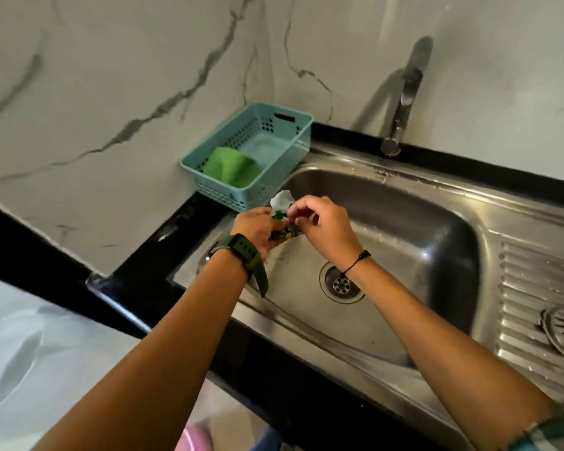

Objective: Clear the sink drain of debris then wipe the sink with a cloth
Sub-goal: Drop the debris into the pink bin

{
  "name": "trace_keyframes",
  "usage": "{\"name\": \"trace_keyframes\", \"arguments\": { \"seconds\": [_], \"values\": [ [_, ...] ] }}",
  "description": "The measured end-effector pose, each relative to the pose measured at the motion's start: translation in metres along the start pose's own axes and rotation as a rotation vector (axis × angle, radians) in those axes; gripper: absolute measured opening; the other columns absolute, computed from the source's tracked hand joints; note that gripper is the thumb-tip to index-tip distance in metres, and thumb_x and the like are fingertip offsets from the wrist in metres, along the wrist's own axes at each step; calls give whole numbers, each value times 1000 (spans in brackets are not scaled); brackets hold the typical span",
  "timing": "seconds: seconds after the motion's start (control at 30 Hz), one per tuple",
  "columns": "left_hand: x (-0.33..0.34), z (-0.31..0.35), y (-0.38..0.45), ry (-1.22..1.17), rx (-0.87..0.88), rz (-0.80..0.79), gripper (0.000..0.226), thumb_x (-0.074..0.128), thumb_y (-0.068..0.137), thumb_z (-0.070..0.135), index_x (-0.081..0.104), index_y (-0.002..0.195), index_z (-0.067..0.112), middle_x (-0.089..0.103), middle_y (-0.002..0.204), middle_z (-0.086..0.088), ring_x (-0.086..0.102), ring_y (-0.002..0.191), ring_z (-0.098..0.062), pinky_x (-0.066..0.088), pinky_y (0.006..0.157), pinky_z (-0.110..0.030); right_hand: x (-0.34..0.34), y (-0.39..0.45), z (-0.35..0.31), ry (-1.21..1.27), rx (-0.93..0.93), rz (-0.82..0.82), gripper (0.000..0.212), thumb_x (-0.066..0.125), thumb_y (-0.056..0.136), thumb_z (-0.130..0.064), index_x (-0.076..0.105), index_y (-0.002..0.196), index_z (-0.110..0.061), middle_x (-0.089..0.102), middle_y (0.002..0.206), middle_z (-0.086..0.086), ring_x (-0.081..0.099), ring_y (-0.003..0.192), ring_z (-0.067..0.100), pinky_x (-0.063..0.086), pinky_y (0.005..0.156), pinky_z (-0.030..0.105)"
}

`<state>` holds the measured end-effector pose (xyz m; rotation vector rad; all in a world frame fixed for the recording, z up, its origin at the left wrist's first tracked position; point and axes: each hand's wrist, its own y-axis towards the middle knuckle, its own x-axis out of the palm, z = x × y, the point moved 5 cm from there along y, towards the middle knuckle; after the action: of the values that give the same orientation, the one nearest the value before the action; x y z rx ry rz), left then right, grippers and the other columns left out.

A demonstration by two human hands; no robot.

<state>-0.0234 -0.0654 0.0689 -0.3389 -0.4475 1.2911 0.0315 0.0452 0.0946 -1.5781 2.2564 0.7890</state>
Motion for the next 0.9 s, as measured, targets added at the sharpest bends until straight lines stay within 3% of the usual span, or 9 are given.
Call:
{"name": "trace_keyframes", "arguments": {
  "seconds": [0.07, 0.17, 0.33, 0.47, 0.53, 0.63, 0.7, 0.8, 0.9],
  "values": [
    [-11, 7, -26, -49, 54, 18, 25, 52, 80, -17, 58, 72, 6, 63, 55, -5, 63, 46, -14, 55, 50, -26, 6, -2, -24, 50, -57, -33, 20, 59, 75, 7, 68, 87, -7, 57, 76, -16, 51, 82, 11, 41, 75, 12],
    [-43, 12, -71, -119, 166, 58, 26, 49, 81, -17, 57, 75, 7, 64, 55, -1, 63, 49, -11, 54, 55, -25, 25, -12, -65, 152, -169, -155, 18, 58, 75, 9, 65, 85, -3, 50, 72, -18, 48, 75, 4, 36, 70, -1],
    [-128, 2, -146, -154, 240, 266, 27, 45, 82, -18, 57, 77, 5, 58, 76, -11, 55, 68, -20, 50, 68, -32, 93, -47, -135, 333, -281, -398, 31, 62, 70, 13, 57, 98, 2, 48, 89, 7, 40, 65, 4, 39, 63, 7],
    [-206, -24, -209, -171, 201, 524, 26, 48, 81, -18, 54, 81, 8, 59, 75, -10, 55, 61, -16, 44, 53, -24, 162, -91, -177, 419, -191, -731, 56, 67, 78, 1, 46, 128, -13, 41, 99, 5, 38, 63, 6, 44, 68, 13],
    [-239, -39, -238, -189, 192, 604, 25, 48, 79, -20, 54, 78, 5, 57, 74, -13, 52, 62, -20, 42, 56, -27, 196, -120, -196, 427, -192, -909, 50, 64, 81, -2, 51, 127, -17, 44, 100, 3, 46, 60, 1, 46, 58, 16],
    [-285, -61, -271, -154, 178, 677, 26, 48, 76, -22, 57, 71, 2, 58, 75, -14, 55, 70, -28, 48, 71, -36, 246, -165, -221, 429, -211, -1057, 29, 60, 84, 0, 61, 111, -10, 57, 89, 2, 53, 61, 3, 43, 44, 16],
    [-312, -77, -282, -75, 122, 710, 22, 48, 76, -20, 56, 83, -1, 56, 77, -14, 53, 72, -27, 48, 62, -30, 275, -187, -228, 410, -204, -1102, 23, 60, 83, 0, 63, 102, -11, 61, 83, 2, 54, 61, 7, 44, 44, 17],
    [-357, -107, -287, -18, 23, 768, 51, 59, 76, -12, 40, 121, 5, 53, 94, -15, 53, 72, -19, 44, 54, -24, 323, -210, -226, 395, -112, -1175, 21, 59, 82, 3, 61, 102, -4, 62, 80, 6, 57, 64, 11, 49, 47, 17],
    [-393, -140, -286, 37, -21, 756, 60, 66, 75, -4, 37, 127, 6, 56, 101, -15, 54, 72, -16, 44, 56, -23, 366, -232, -216, 420, 19, -1239, 16, 58, 82, 7, 59, 91, -6, 61, 76, 8, 61, 61, 12, 51, 47, 16]
  ]
}}
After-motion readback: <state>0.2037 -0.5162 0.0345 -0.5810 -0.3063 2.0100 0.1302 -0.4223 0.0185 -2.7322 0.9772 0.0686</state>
